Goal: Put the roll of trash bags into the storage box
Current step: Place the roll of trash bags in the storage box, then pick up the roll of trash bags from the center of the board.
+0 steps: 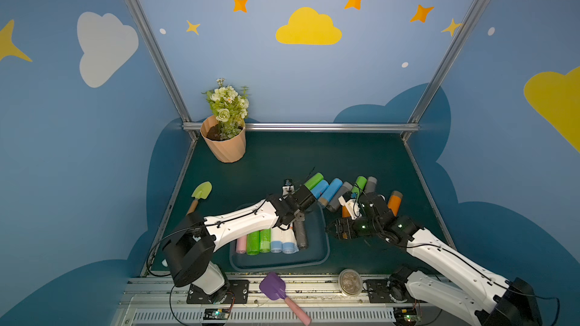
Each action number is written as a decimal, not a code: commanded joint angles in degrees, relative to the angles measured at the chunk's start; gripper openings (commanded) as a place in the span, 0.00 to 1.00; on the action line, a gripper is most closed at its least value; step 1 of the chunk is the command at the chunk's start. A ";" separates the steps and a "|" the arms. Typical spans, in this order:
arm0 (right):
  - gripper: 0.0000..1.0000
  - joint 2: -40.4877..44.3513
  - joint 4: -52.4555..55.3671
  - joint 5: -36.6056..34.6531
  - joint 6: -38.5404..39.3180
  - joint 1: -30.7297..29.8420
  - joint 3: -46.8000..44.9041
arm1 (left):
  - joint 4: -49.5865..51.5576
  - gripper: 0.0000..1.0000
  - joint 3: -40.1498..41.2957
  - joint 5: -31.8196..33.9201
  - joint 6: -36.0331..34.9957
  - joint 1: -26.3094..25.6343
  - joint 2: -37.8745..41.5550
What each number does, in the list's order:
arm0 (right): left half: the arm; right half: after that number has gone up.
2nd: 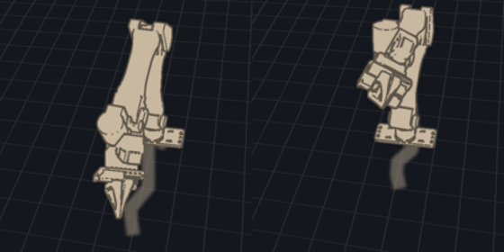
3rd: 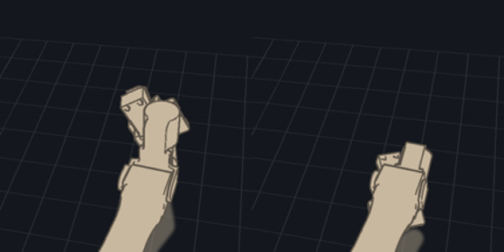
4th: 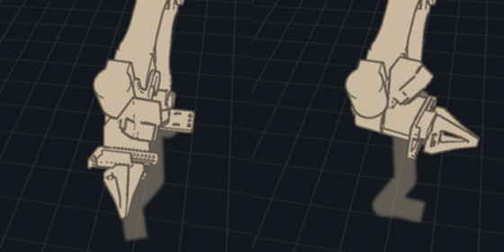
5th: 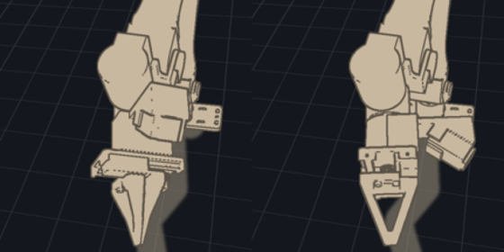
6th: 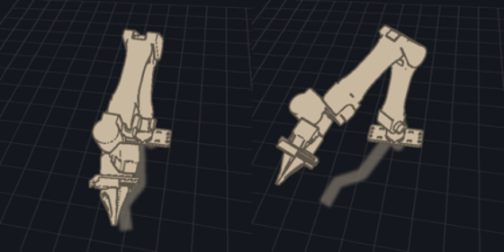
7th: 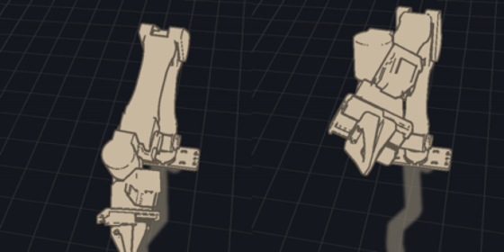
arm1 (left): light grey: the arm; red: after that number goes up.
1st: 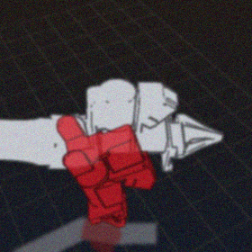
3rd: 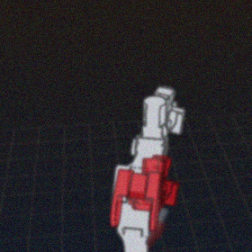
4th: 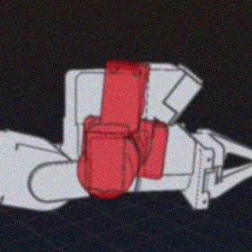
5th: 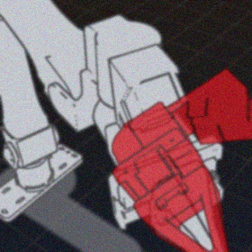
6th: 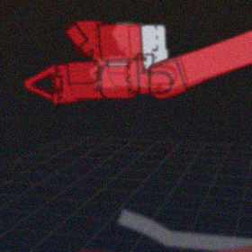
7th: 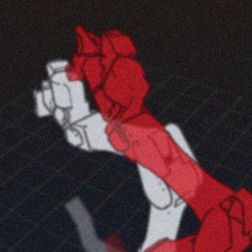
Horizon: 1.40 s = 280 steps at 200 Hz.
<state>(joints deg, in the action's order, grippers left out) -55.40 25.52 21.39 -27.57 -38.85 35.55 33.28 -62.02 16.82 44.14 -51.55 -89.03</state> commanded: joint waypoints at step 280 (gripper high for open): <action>0.97 -4.61 -0.92 2.50 3.14 13.14 3.66 | -2.70 0.62 -34.77 -21.75 -42.12 16.48 -32.77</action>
<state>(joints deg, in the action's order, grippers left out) -59.09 24.71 22.59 -25.67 -26.39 39.53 30.44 -94.72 -4.51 4.21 -35.59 -120.09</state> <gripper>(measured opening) 0.967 0.618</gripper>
